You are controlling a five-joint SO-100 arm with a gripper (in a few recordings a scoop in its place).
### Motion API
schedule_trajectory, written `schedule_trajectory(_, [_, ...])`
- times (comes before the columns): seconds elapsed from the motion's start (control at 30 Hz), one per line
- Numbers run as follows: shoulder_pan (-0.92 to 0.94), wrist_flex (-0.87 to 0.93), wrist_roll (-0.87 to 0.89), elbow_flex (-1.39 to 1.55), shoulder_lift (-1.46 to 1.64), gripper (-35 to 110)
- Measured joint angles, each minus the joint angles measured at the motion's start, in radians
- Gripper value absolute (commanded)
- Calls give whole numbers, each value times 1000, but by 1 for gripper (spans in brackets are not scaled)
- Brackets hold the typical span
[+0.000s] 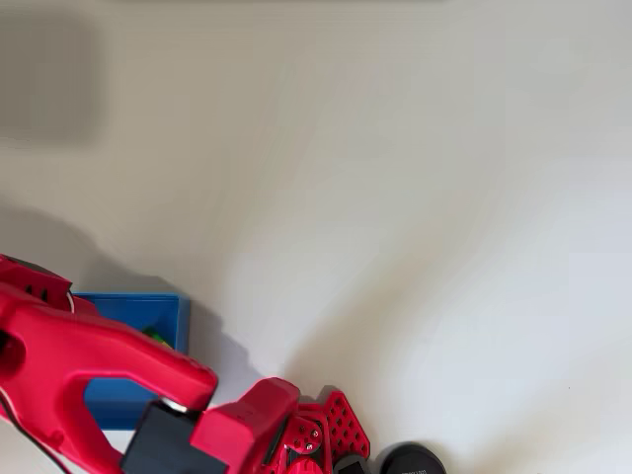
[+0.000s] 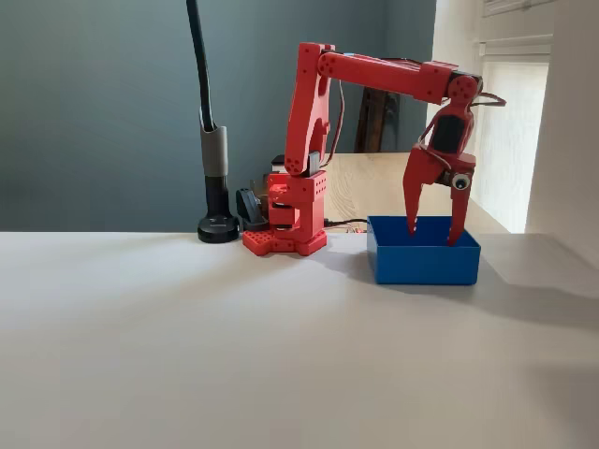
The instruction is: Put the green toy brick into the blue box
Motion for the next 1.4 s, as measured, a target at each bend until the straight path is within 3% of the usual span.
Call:
schedule_trajectory(0.53, [0,37,-6,-74,5,0])
schedule_trajectory(0.7, [28,31,2,-80,178,0])
schedule_trajectory(1.03, [325,-166,6,23,367,0])
schedule_trajectory(1.4, [727,-480,-48,370,543,0])
